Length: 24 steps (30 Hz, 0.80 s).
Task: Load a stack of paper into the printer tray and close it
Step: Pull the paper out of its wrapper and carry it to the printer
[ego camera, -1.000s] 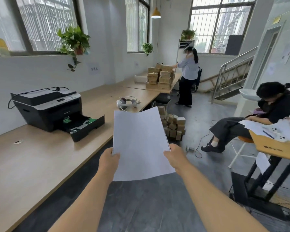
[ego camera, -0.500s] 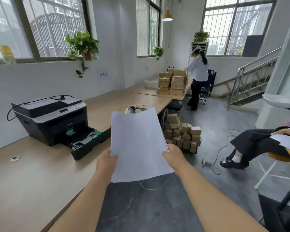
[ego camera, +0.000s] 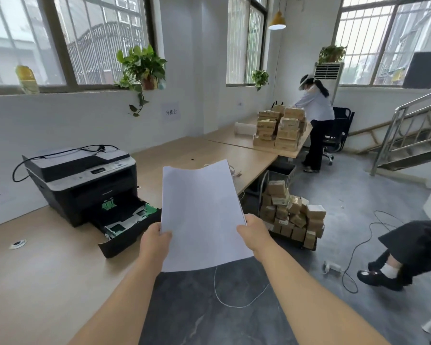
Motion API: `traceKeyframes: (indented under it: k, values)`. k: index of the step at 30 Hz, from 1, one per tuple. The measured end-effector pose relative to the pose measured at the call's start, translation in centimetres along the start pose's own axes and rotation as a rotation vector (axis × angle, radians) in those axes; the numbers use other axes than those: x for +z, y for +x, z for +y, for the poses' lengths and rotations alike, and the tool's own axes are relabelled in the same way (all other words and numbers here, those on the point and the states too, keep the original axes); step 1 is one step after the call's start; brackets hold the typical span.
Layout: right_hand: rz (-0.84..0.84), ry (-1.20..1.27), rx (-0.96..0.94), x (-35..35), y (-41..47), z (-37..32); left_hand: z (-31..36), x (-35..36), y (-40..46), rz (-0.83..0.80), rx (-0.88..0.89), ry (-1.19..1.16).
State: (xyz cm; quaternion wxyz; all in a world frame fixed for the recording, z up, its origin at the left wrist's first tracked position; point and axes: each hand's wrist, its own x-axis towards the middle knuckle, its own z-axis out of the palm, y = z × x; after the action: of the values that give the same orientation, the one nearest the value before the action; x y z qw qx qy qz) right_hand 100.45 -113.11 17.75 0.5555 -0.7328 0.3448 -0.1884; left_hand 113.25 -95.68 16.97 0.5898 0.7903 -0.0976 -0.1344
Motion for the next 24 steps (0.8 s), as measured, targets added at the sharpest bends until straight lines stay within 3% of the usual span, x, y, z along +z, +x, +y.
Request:
traceKeyframes:
  k: [12, 24]
  values:
    - [-0.233, -0.011, -0.067, -2.3, 14.2, -1.5, 2.3, 6.9, 7.4, 0.181, -0.054, -0.046]
    - [-0.428, -0.044, -0.050, 3.3, 21.4, -1.8, 1.0, 5.3, 11.7, 0.340, -0.144, -0.076]
